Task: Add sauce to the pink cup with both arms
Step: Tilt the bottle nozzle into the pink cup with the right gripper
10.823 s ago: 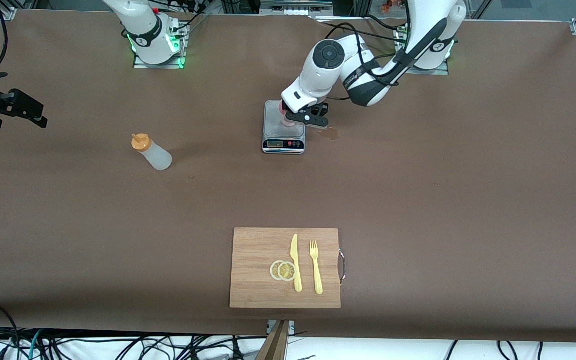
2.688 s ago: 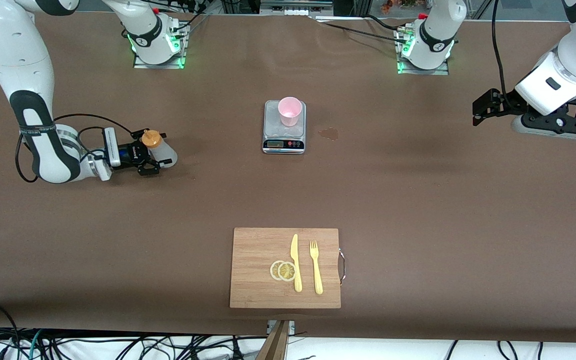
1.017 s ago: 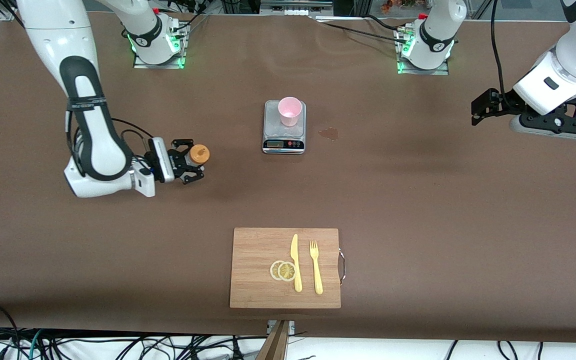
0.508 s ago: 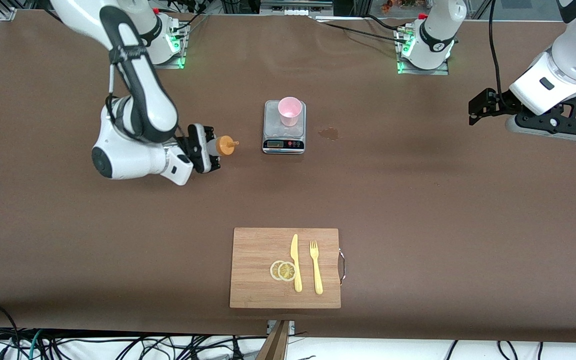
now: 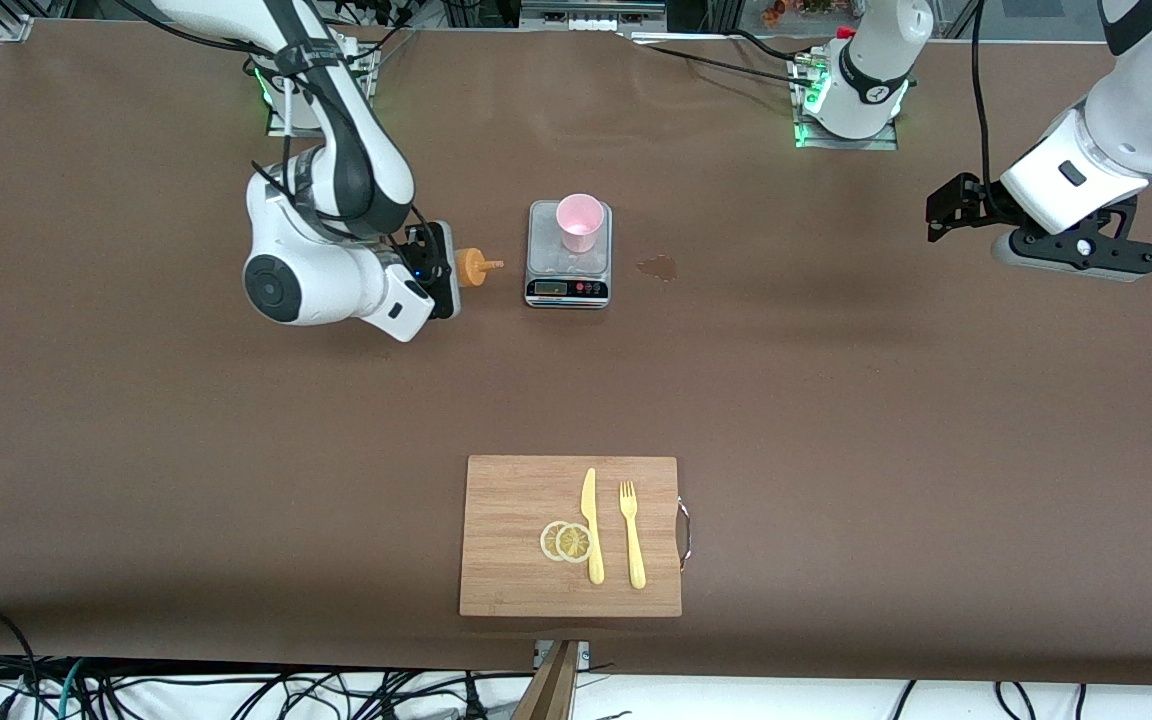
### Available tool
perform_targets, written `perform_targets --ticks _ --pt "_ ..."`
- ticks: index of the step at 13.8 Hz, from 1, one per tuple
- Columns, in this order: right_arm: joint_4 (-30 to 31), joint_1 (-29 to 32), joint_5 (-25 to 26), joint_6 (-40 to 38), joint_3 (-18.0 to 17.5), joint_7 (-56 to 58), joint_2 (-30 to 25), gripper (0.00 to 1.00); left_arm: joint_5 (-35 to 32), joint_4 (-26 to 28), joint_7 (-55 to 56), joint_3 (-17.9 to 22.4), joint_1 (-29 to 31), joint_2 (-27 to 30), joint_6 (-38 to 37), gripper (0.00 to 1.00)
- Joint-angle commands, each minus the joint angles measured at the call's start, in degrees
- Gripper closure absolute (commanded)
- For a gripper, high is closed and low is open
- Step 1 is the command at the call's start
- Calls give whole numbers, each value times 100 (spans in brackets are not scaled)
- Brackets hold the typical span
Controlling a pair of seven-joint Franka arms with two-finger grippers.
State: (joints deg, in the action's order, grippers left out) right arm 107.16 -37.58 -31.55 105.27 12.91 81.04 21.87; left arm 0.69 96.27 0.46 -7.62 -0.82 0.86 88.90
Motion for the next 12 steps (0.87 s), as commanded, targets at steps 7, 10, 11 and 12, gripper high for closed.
perform_targets --ticks 7,10,11,12 --pt "24 -900 1160 160 -543 -2302 -121 94 107 -170 -29 -2 -15 -51 -110 0" --pt "-2 -900 1309 143 -755 -2575 -148 94 107 -178 -29 -2 -15 -51 -118 0" --pt "7 -909 1388 117 -816 -2663 -156 94 107 -170 -29 6 -15 -51 -118 0" --pt "7 -909 1493 90 -860 -2716 -174 94 107 -170 -37 7 -6 -51 -127 0"
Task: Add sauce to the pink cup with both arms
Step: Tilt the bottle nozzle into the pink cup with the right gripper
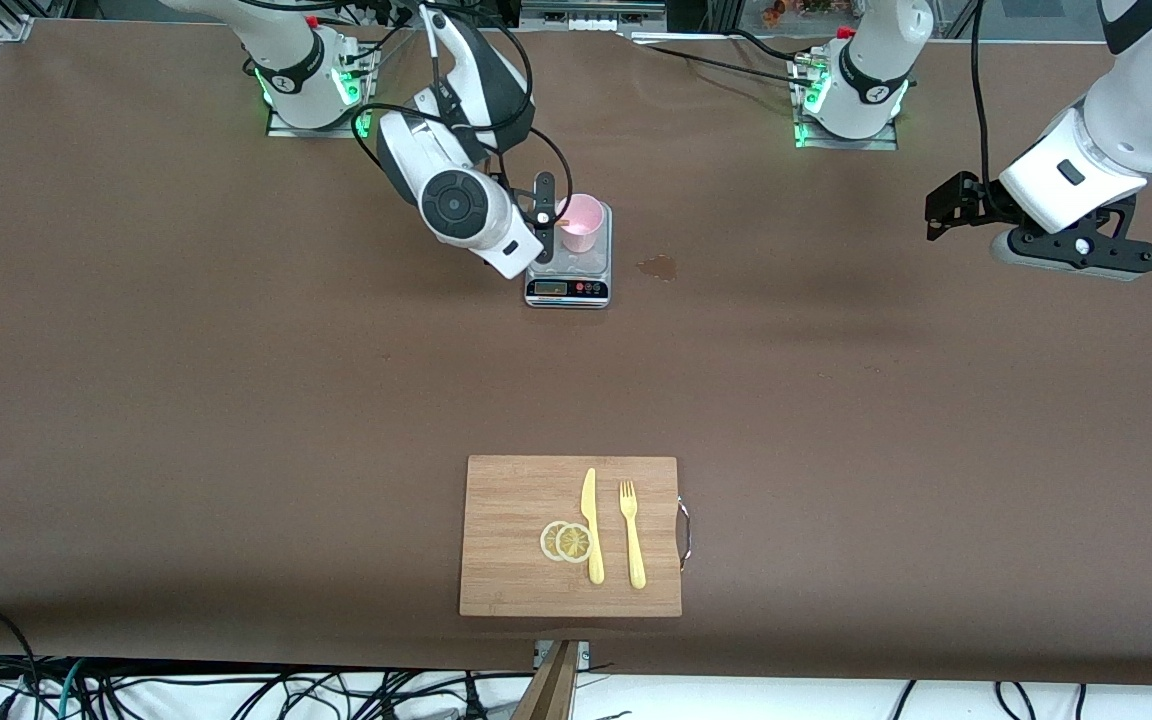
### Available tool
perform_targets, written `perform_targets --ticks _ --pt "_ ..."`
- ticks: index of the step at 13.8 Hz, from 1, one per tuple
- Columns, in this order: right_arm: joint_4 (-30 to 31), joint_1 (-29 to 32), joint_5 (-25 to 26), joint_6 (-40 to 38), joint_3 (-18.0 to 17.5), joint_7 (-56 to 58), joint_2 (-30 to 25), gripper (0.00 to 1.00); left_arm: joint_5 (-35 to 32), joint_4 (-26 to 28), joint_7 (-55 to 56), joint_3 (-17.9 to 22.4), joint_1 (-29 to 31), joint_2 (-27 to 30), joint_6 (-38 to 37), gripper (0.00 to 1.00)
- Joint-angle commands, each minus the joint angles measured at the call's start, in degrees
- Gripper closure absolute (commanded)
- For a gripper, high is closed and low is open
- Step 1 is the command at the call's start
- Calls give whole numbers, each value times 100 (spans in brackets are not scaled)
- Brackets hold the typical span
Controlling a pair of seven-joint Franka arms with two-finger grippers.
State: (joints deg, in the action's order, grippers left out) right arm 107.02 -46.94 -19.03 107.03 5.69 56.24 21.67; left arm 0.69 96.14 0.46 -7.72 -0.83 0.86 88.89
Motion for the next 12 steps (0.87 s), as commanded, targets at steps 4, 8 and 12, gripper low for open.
perform_targets --ticks 4,8,12 --pt "11 -8 540 -147 -147 -332 -163 95 80 -166 -29 16 12 -42 -127 0" --pt "-68 -131 962 -270 -243 -500 -146 95 63 -166 -38 25 39 -42 -127 0" --pt "-85 -271 1287 -305 -261 -702 -102 95 63 -166 -38 60 48 -33 -135 0"
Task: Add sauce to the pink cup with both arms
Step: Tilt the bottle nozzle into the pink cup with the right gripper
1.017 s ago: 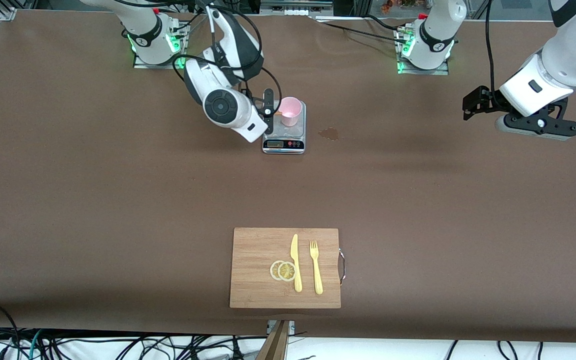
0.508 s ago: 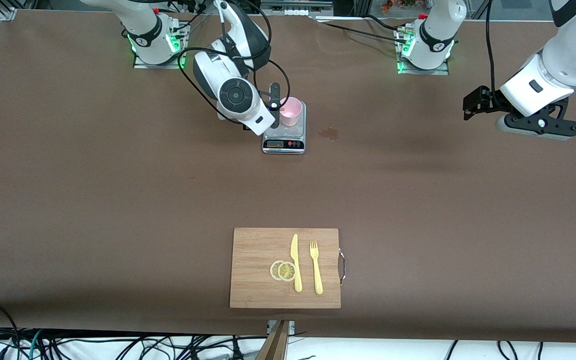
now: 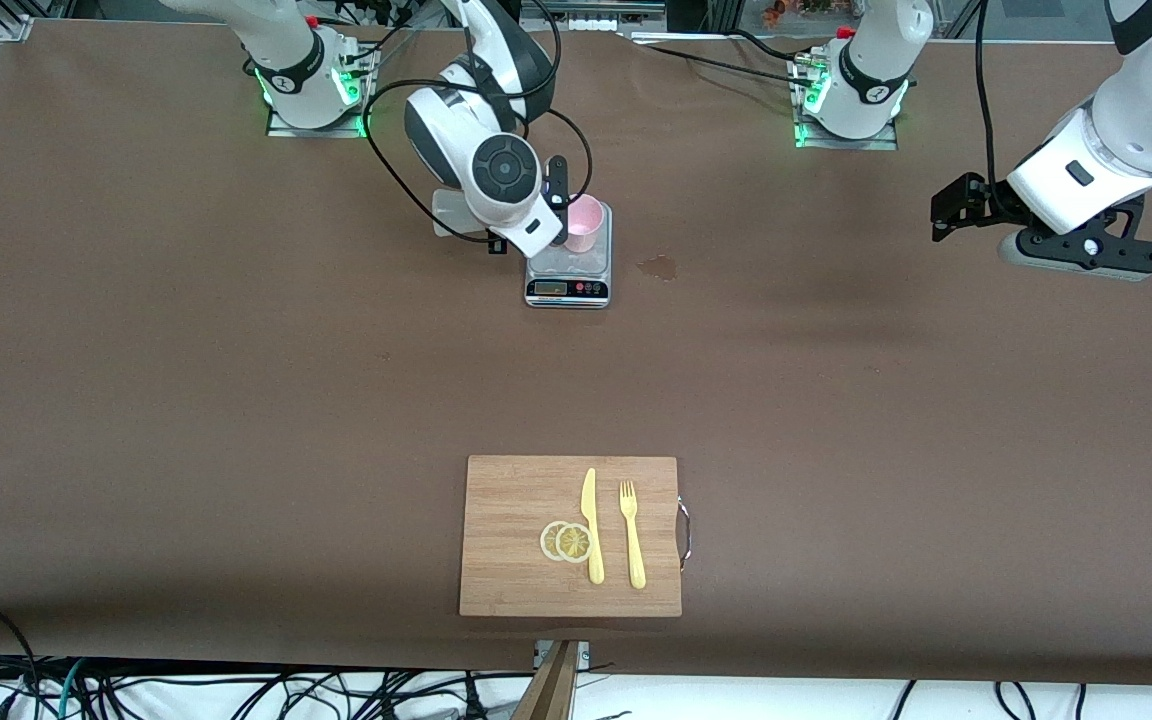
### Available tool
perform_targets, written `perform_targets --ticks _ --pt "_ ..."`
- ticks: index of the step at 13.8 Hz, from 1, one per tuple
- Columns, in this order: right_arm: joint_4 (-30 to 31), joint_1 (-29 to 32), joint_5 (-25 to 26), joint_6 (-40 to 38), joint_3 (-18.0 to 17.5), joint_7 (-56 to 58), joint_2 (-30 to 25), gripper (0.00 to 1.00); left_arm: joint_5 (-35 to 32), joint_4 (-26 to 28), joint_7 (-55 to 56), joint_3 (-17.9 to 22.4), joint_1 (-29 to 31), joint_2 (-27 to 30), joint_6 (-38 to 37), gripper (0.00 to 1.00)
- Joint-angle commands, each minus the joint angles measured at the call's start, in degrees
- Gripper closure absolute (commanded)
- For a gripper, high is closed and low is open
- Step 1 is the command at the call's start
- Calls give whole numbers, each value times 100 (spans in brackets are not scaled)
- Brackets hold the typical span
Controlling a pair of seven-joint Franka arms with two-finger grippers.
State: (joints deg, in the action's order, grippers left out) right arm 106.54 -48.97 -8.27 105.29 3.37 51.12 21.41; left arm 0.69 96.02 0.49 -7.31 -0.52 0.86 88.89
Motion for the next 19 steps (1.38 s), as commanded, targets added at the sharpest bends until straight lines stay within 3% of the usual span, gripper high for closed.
perform_targets --ticks 1,10,13,19 --pt "-45 -95 273 -140 -21 -216 -76 95 63 -153 -41 19 25 -33 -135 0" --pt "-493 -306 801 -562 -29 -523 144 95 124 -171 127 2 17 -51 -91 0" --pt "-976 -288 1046 -904 -29 -550 398 95 116 -171 135 -7 17 -42 -109 0" --pt "-1126 -385 1311 -1010 -29 -743 522 95 116 -162 135 19 26 -42 -118 0"
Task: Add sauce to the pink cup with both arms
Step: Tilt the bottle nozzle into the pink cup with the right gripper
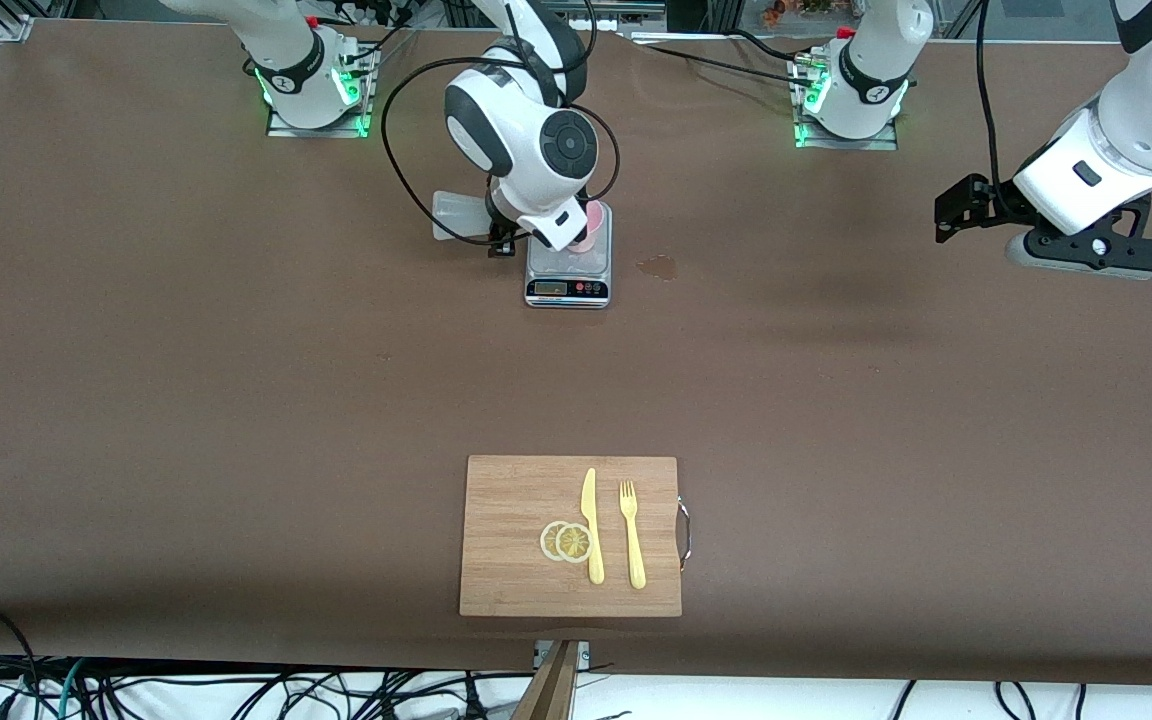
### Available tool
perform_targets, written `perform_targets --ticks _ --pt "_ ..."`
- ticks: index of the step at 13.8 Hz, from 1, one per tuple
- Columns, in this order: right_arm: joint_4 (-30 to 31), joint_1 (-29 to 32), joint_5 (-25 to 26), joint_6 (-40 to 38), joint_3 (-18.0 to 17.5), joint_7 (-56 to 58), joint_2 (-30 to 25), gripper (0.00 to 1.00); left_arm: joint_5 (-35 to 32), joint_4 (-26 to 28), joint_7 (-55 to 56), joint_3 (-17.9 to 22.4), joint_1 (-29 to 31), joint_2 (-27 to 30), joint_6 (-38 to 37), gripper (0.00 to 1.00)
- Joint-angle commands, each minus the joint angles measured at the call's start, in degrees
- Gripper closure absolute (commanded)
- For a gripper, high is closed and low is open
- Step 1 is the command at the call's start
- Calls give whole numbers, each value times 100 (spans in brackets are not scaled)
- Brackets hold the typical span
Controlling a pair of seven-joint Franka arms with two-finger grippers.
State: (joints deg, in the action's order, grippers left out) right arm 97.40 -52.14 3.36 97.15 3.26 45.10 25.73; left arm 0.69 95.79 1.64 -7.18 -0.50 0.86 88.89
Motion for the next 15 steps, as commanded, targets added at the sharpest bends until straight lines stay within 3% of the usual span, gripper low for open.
perform_targets --ticks 1,7,11,12,15 --pt "-265 -77 165 -214 -18 -185 134 95 124 -148 21 7 24 -42 -118 0" --pt "-599 -208 543 -608 -71 -501 345 95 116 -148 12 33 33 -42 -118 0" --pt "-670 -200 473 -592 -97 -476 389 95 116 -139 -32 33 138 -42 -118 0" --pt "-661 -182 368 -574 -80 -424 354 95 116 -148 -32 33 138 -42 -118 0" --pt "-565 212 -588 -522 -27 146 135 94 116 -148 -32 33 138 -42 -118 0"
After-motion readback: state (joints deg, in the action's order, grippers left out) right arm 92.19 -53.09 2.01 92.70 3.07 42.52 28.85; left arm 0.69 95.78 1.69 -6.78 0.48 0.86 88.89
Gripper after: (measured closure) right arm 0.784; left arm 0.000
